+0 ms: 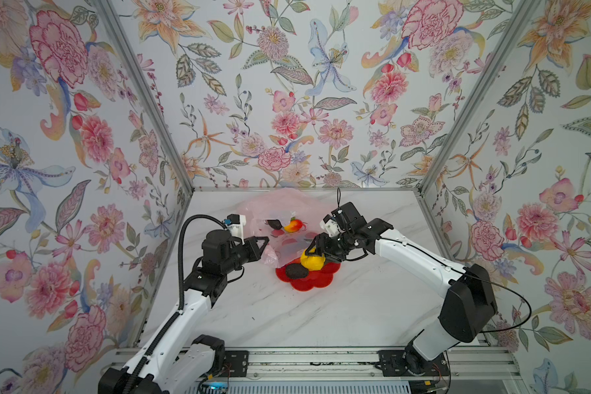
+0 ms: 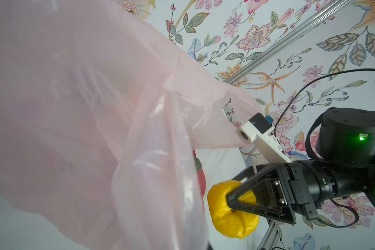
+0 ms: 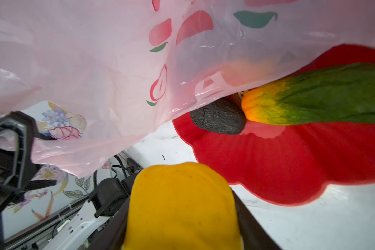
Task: Place the fruits into the plastic bag
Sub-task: Pick up the fruit from the plate, then place the fruit in the plastic bag.
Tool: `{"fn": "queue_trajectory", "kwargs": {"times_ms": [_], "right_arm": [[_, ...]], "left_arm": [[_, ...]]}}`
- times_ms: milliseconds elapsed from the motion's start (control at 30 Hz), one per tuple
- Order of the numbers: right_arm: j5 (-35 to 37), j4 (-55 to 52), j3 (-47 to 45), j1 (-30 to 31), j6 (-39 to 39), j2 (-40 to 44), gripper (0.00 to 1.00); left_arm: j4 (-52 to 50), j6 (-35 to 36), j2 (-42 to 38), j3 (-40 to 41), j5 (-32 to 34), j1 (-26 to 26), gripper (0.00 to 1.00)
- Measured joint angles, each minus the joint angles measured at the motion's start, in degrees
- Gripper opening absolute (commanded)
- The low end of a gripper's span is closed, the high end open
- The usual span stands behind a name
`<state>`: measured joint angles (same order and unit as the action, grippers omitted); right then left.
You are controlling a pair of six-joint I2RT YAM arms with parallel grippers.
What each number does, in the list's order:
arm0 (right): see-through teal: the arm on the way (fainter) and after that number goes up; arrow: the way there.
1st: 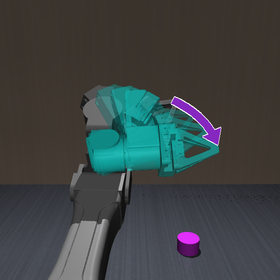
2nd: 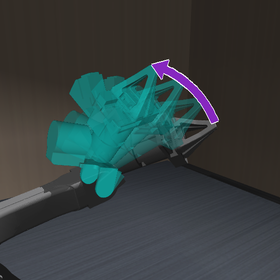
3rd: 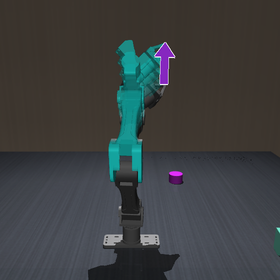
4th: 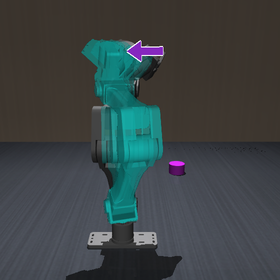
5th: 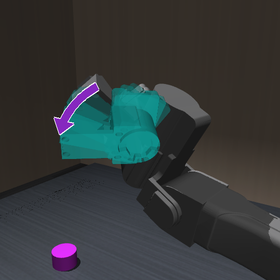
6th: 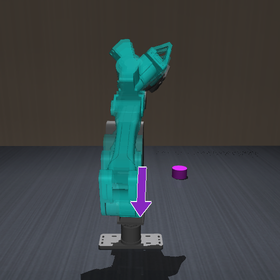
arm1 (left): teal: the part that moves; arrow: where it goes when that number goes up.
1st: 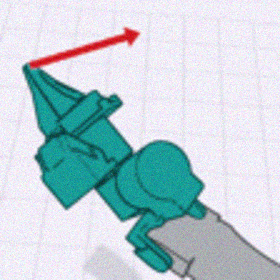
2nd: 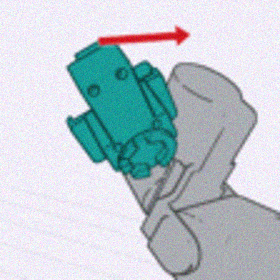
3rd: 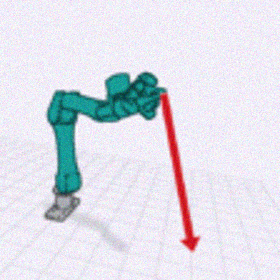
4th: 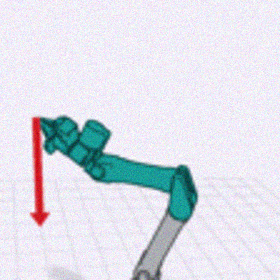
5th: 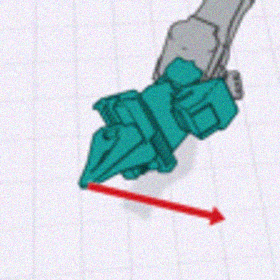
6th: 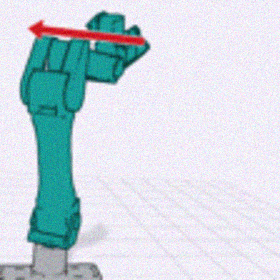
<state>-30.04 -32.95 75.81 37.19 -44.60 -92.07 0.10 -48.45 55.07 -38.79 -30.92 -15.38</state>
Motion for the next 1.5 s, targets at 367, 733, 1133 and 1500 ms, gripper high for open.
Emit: {"fn": "queue_trajectory", "kwargs": {"times_ms": [367, 733, 1133, 1500], "right_arm": [[-3.6, 20.1, -7.5, -3.4, -15.7, 2.7, 0.56], [-3.6, 25.3, 3.1, -1.4, -17.7, -9.9, 0.56], [-3.6, 24.1, 19.2, -1.4, -16.0, -25.3, 0.57], [-3.7, 19.2, 35.2, -1.6, -14.1, -38.1, 0.60]], "left_arm": [[0.1, 0.0, 0.9, -2.7, -0.4, 0.0, 0.00], [0.0, 0.2, 1.8, -3.9, -0.4, 0.0, 0.00], [-0.5, 0.7, 1.9, -4.5, -0.3, 0.0, 0.00], [-2.3, 1.1, 0.1, -4.5, -0.1, 0.0, 0.00]]}}
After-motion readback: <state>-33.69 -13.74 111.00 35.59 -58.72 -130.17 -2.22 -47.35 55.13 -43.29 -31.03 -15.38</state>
